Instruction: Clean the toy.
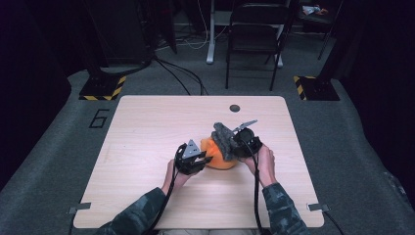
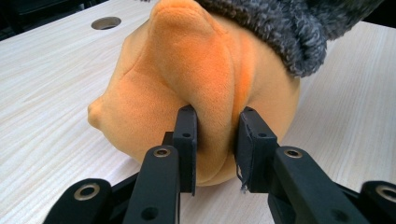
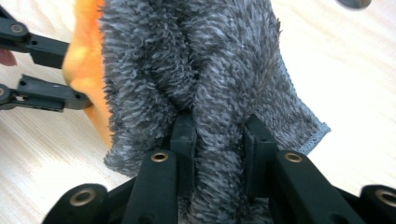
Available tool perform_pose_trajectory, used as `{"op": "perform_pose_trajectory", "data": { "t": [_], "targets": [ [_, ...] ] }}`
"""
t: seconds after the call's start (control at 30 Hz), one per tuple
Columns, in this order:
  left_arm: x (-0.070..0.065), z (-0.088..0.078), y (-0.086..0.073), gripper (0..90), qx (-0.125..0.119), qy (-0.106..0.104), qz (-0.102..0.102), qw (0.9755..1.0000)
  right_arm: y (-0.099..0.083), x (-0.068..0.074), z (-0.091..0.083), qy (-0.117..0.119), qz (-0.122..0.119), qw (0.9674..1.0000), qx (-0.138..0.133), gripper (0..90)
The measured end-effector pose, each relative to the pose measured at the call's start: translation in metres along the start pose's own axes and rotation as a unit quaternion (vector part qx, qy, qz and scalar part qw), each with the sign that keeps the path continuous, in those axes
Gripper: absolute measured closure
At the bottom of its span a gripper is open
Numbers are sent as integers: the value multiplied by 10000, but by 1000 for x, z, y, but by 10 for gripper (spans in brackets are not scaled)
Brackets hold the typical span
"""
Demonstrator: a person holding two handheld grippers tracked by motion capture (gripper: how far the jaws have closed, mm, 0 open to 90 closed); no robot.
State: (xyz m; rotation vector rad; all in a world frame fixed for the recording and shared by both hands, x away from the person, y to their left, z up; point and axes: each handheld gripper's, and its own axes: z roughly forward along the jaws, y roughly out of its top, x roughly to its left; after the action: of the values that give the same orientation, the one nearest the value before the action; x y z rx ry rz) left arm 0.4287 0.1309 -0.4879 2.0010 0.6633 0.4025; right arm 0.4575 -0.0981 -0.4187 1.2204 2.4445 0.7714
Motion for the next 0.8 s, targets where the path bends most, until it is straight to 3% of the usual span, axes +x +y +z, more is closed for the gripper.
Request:
{"op": "perform_pose_trajectory", "data": {
  "t": [0.17,0.27,0.5,0.6,0.8],
  "targets": [
    [0,0,0,711,-2,-32,29,10000,-6,-8,3,-82,60,9999,95,700],
    [2,1,-1,710,-35,-50,3,10000,-9,-17,6,1,251,9995,208,700],
    [2,0,-1,708,-14,-57,-24,10000,-25,-32,26,-291,409,9972,554,702],
    [1,0,-1,708,-25,-66,-42,10000,-31,-38,32,-63,601,9969,494,703],
    [3,-1,-2,707,-14,-64,-69,10000,-38,-42,47,-178,633,9947,788,703]
  ]
}}
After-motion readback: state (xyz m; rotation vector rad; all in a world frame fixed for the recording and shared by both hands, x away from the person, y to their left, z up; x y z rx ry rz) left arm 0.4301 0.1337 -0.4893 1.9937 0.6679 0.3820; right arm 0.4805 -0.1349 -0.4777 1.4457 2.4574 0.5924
